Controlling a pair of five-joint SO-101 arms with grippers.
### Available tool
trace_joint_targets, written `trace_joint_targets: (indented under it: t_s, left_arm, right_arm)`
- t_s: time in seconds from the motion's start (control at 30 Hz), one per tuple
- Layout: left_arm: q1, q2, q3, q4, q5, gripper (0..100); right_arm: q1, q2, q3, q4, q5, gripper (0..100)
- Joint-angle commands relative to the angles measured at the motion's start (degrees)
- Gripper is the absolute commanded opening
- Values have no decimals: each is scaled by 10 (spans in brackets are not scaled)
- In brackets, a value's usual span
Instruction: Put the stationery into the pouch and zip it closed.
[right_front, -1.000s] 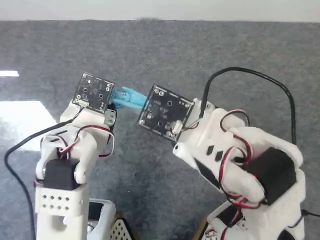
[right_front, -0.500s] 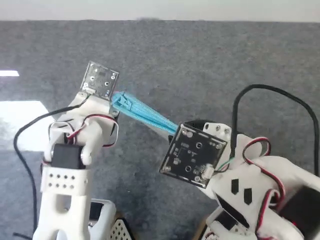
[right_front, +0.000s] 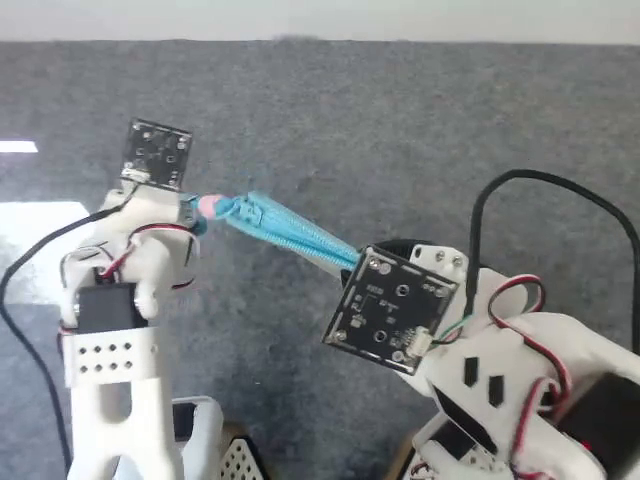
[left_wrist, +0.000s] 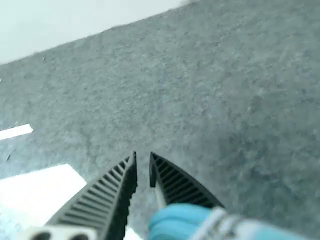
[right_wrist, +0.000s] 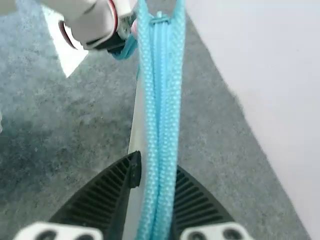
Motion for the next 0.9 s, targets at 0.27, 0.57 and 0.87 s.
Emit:
trace_joint_targets:
  t_s: [0.27,0.57,0.87]
  left_arm:
    - [36,-37,-234,322,-49,336]
    - [39,-64,-251,346,-91,337]
    - [126,-64,-228,240,-61,352]
  right_arm:
    - [60,67,148,-52,43,8]
    - [81,66,150,-43,51,8]
    - [42,1,147,5,62,8]
